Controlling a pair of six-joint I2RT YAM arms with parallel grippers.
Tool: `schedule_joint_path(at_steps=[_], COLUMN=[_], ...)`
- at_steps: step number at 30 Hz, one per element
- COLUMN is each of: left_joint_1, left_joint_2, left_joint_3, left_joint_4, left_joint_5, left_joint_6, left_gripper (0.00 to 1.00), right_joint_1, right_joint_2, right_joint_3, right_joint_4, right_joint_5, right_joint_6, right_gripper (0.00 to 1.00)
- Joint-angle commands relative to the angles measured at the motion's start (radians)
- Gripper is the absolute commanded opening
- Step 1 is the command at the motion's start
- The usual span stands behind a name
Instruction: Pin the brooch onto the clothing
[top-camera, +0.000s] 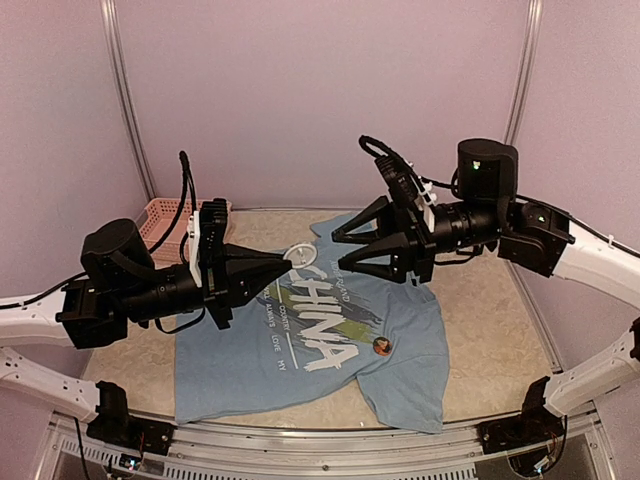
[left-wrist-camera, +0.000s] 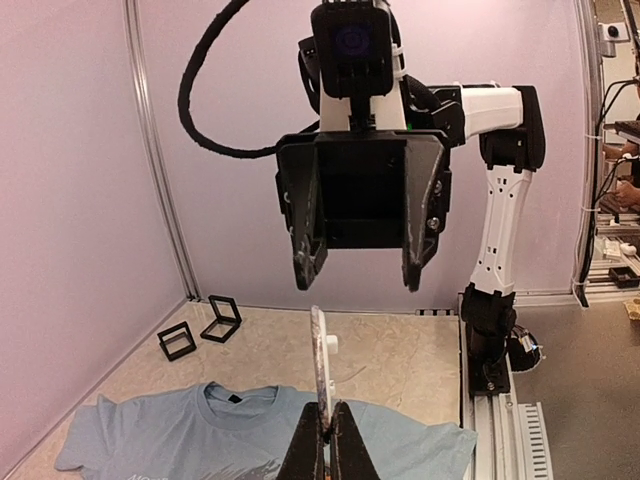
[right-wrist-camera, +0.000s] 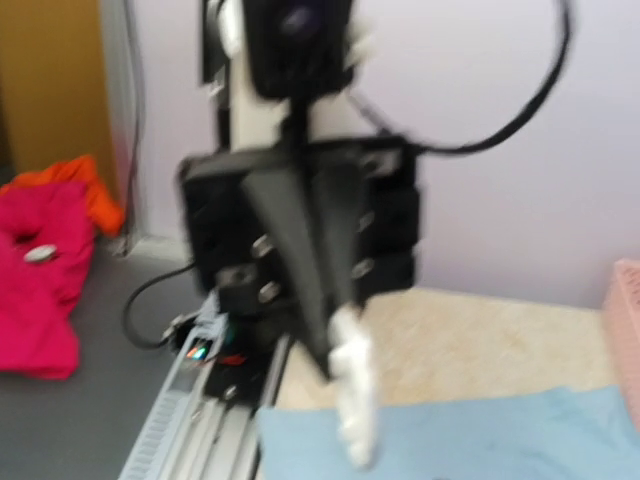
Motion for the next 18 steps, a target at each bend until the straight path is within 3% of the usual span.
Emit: schedule_joint_path(at_steps=[1,5,18], left_joint_1=[-0.002,-0.003,-0.002], left_joint_2=[-0.006,-0.001,0.003], left_joint_3=[-0.001,0.002,0.003], left_joint_4=[0.003,0.001,-0.01], left_joint_5=[-0.01,-0.006,0.0], left_joint_6=[0.008,0.007,0.013], left_gripper=[0.0,0.0,0.0], right_joint_1=[0.007,0.018,0.029], right_joint_2=[0.025,0.064,0.13], right_joint_3=[-0.005,0.027,0.086], right_joint_4=[0.11,0.122,0.097], right_joint_5=[0.056,0.038,0.023], right_joint_6=[0.072,0.088,0.086], right_gripper=[0.42,0.4,0.19])
